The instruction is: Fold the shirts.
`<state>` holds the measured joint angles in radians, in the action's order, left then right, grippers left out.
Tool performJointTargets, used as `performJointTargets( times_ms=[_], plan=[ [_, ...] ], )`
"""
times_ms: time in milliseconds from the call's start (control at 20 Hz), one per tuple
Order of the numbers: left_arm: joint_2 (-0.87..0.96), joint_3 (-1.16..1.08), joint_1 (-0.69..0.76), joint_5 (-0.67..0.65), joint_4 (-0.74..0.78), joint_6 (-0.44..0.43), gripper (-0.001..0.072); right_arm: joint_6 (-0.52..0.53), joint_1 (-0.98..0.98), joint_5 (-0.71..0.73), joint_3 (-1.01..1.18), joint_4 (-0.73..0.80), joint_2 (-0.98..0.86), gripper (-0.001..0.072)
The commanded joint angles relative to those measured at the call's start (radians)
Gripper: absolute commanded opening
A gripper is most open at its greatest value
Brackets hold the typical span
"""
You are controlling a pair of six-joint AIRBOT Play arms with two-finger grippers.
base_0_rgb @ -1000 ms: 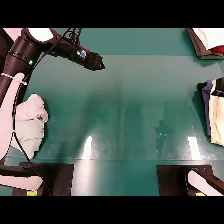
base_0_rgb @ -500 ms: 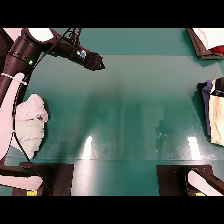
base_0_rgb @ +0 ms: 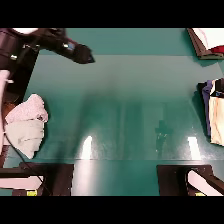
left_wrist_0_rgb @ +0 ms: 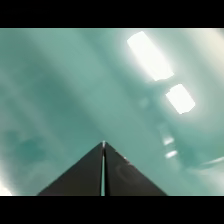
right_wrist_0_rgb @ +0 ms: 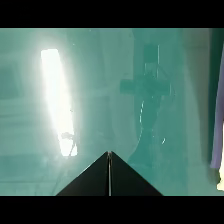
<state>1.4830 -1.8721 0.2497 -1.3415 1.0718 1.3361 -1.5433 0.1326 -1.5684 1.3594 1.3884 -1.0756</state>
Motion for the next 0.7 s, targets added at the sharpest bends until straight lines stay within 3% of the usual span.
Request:
performJointTargets(
  times_ms=[0, 100, 150, 200, 250, 300, 650],
  plan=[
    [-0.112, -0.020, -0.098, -0.202, 0.405, 0.076, 0.0024, 0.000, -0.001, 0.000, 0.000, 0.000, 0.001, 0.0015],
    [-0.156, -0.018, -0.154, -0.332, 0.624, 0.129, 0.0024, 0.000, -0.001, 0.022, 0.000, 0.000, 0.001, 0.0015],
    [-0.162, -0.016, -0.186, -0.379, 0.657, 0.134, 0.0034, 0.000, -0.001, 0.033, 0.000, 0.000, 0.001, 0.0015],
    [-0.165, -0.002, -0.220, -0.394, 0.652, 0.143, 0.0280, 0.000, -0.001, 0.044, 0.000, 0.000, 0.001, 0.0014],
    [-0.165, 0.025, -0.249, -0.382, 0.653, 0.182, 0.0650, 0.000, -0.001, 0.051, 0.000, 0.000, 0.001, 0.0015],
    [-0.165, 0.064, -0.276, -0.362, 0.653, 0.204, 0.0720, 0.000, -0.001, 0.049, 0.000, 0.000, 0.001, 0.0015],
    [-0.164, 0.588, -0.411, -0.122, 0.653, 0.232, 0.0720, 0.000, -0.001, 0.049, 0.000, 0.000, 0.000, 0.0015]
  ],
)
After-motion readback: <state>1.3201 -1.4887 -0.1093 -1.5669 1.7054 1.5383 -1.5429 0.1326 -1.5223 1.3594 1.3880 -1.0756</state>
